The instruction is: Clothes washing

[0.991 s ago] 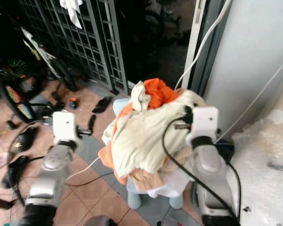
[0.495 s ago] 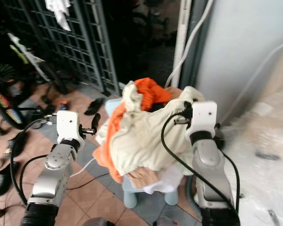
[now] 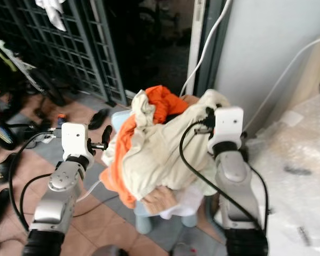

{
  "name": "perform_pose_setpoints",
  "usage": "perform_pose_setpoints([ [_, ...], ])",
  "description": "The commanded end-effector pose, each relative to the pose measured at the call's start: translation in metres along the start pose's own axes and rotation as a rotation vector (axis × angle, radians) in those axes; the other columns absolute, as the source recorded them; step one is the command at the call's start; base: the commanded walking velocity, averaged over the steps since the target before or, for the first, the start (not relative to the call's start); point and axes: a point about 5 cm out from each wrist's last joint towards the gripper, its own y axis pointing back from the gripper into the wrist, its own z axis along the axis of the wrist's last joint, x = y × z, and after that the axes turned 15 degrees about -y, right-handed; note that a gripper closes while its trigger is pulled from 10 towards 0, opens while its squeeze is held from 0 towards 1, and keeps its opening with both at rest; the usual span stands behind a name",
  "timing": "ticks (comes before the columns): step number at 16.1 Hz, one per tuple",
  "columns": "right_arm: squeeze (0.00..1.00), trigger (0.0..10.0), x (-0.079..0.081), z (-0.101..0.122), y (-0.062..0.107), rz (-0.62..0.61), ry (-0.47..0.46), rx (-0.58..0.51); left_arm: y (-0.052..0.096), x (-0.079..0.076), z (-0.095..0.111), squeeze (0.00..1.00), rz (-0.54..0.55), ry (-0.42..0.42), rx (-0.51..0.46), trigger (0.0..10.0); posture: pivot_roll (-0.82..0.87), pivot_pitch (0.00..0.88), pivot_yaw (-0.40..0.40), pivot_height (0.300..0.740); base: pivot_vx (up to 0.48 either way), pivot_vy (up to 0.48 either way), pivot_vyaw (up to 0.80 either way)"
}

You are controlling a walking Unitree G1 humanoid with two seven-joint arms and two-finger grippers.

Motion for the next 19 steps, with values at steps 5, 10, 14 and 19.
perform_pose_setpoints([
  [5,0.00,10.0,0.0067,-0.0028,-0.0057,0.030,-0.003,-0.003,-0.0019,0.0064,-0.0045,0.00,0.016,0.001,0.016,10.0,-0.03,0.000,0.067,0.740,0.000,0.000,0.00],
  [10,0.00,10.0,0.0059,-0.0022,-0.0094,0.032,0.000,-0.014,-0.0030,0.0061,-0.0040,0.00,0.013,0.000,0.011,10.0,-0.03,0.000,0.069,0.740,0.000,-0.259,0.00],
  [14,0.00,10.0,0.0072,-0.0025,-0.0101,0.036,0.001,-0.019,-0.0033,0.0051,-0.0040,0.00,0.005,-0.003,0.010,10.0,-0.04,0.000,0.073,0.740,0.000,-0.252,-0.20],
  [19,0.00,10.0,0.0078,-0.0034,-0.0100,0.045,0.002,-0.017,-0.0033,0.0046,-0.0050,0.00,0.013,0.013,0.021,10.0,-0.04,0.000,0.069,0.740,0.000,0.000,-0.64],
])
